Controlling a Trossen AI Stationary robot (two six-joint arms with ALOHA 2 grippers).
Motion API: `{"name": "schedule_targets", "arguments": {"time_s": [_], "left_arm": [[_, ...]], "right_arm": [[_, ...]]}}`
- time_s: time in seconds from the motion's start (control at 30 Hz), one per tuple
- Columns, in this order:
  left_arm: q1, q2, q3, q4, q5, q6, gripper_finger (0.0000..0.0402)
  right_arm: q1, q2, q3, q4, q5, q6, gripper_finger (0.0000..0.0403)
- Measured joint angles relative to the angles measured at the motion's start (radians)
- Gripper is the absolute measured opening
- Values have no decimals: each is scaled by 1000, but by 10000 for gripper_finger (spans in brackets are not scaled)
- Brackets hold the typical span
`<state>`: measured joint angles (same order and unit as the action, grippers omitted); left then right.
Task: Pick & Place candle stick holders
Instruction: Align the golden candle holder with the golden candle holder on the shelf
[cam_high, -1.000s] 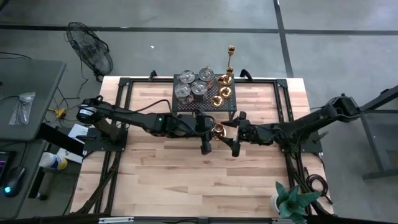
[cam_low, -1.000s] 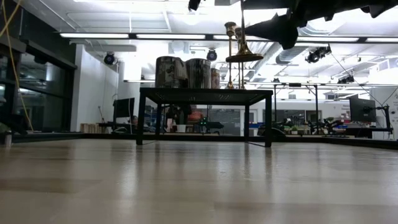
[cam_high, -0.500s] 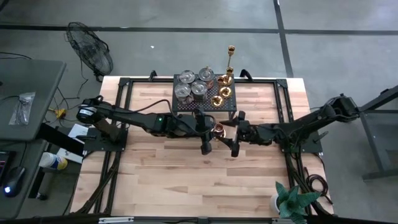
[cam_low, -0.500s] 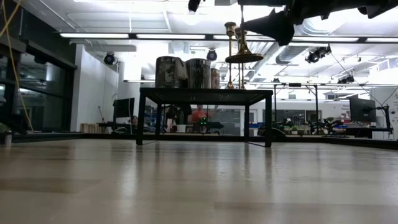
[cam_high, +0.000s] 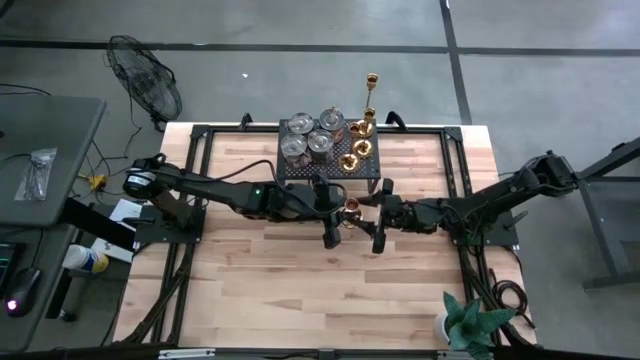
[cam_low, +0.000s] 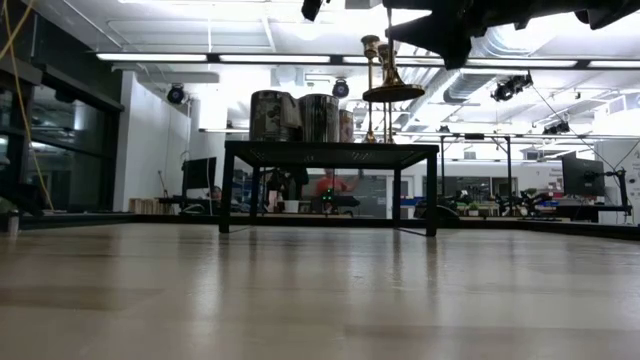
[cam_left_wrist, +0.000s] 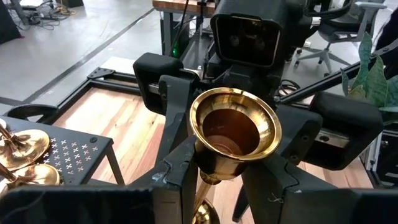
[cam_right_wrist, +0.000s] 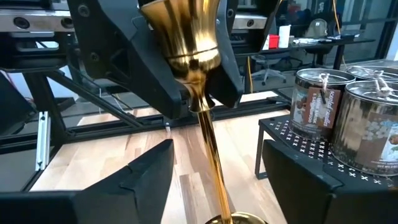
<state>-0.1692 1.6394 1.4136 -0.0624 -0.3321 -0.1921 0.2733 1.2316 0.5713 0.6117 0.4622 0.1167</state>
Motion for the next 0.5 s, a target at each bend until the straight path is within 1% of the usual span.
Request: {"name": "schedule_targets", "arguments": {"time_s": [0.37,0.5], "left_arm": [[0,0,0,0,0,0,101],[0,0,0,1,0,0,101]], "right_arm": [[-6,0,0,7,-3,-13,188],[-20,0,0,7,-33,-13,167]]}}
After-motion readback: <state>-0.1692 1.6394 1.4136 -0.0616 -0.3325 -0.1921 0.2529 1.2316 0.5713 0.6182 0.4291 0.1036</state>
